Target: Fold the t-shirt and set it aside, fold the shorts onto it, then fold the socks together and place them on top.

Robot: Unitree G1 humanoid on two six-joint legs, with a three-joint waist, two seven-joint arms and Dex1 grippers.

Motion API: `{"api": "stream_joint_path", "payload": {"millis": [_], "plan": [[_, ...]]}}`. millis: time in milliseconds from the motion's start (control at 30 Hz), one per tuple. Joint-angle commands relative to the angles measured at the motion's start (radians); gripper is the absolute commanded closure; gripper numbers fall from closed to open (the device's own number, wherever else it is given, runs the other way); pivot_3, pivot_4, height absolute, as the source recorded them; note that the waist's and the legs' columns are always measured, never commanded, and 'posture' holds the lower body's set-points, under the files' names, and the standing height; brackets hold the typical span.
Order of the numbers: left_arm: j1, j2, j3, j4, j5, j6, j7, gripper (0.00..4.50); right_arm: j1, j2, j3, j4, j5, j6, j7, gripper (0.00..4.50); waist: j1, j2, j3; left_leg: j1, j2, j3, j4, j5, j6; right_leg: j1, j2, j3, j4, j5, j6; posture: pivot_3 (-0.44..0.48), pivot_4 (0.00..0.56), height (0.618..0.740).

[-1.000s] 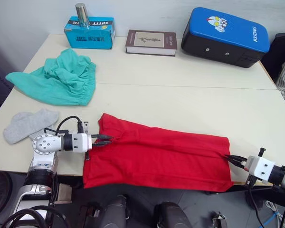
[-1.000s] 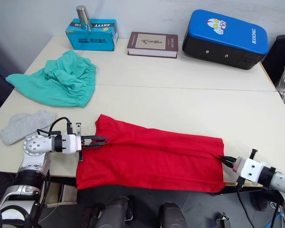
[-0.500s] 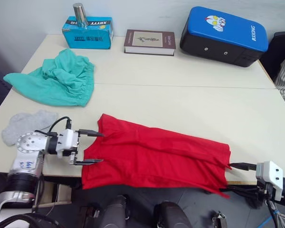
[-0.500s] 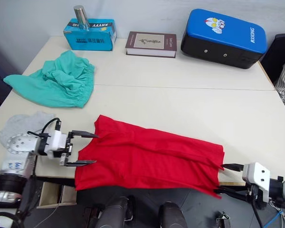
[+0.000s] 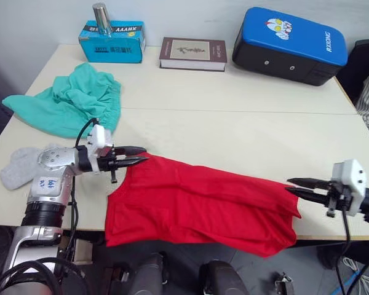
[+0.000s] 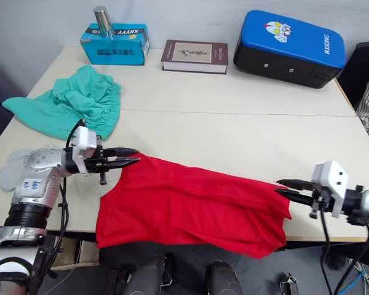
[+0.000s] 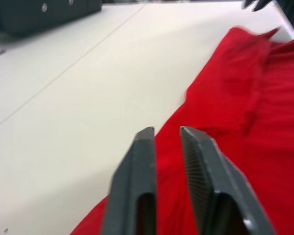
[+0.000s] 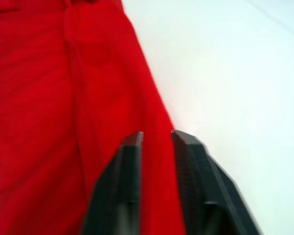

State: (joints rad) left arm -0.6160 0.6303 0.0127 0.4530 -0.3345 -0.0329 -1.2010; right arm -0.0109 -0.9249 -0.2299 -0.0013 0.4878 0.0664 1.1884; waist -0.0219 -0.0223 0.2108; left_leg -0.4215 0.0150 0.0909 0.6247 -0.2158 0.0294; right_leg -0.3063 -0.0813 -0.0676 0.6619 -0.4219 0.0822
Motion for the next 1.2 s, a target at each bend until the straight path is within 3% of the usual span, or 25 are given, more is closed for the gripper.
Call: {"api": "stream_joint_path", "payload": {"millis": [33, 333, 733, 833, 933, 1200], "plan": [[-0.065, -0.028, -0.032, 0.085, 0.092, -0.071, 0.058, 4.47, -0.053, 0.047, 0.058, 0.006, -0.068, -0.049, -0.025, 4.49, -0.001, 0.000, 0.000, -0.001, 0.000, 0.000, 0.001, 0.000, 0.000, 0.000, 0.000, 0.000, 0.000, 0.000, 0.000, 0.000, 0.150, 0.740], [-0.059, -0.026, -0.107, 0.137, 0.151, -0.192, -0.099, 4.47, -0.047, 0.116, 0.140, 0.035, -0.183, -0.136, -0.047, 4.49, -0.003, 0.000, 0.000, -0.001, 0.000, 0.001, 0.003, 0.000, 0.000, 0.000, 0.000, 0.001, 0.000, 0.000, 0.000, 0.000, 0.150, 0.740], [-0.052, -0.018, -0.126, 0.176, 0.221, -0.105, -0.058, 4.47, -0.059, 0.148, 0.160, 0.073, -0.219, -0.155, -0.072, 4.49, -0.004, 0.000, 0.000, 0.000, 0.000, 0.001, 0.003, 0.000, 0.000, 0.001, -0.001, 0.001, 0.000, 0.000, 0.000, 0.000, 0.150, 0.740], [-0.034, -0.009, -0.131, 0.141, 0.187, -0.060, -0.132, 4.47, -0.065, 0.150, 0.165, 0.077, -0.221, -0.150, -0.075, 4.49, -0.005, 0.000, 0.000, 0.000, 0.000, 0.001, 0.003, 0.000, 0.000, 0.001, -0.001, 0.002, 0.001, 0.000, 0.000, 0.000, 0.150, 0.740], [0.025, 0.025, -0.149, 0.041, 0.123, -0.002, -0.288, 4.47, -0.074, 0.153, 0.171, 0.085, -0.228, -0.149, -0.080, 4.49, -0.009, 0.000, 0.000, 0.000, 0.000, 0.001, 0.003, 0.000, 0.000, 0.001, -0.001, 0.002, 0.001, 0.000, 0.000, 0.000, 0.150, 0.740], [0.072, 0.080, -0.143, -0.065, 0.042, 0.069, -0.405, 4.47, -0.090, 0.161, 0.190, 0.099, -0.242, -0.140, -0.094, 4.49, -0.006, 0.000, 0.000, 0.000, 0.000, 0.001, 0.003, -0.001, 0.001, 0.001, -0.001, 0.002, 0.000, 0.000, 0.000, 0.000, 0.150, 0.740]]}}
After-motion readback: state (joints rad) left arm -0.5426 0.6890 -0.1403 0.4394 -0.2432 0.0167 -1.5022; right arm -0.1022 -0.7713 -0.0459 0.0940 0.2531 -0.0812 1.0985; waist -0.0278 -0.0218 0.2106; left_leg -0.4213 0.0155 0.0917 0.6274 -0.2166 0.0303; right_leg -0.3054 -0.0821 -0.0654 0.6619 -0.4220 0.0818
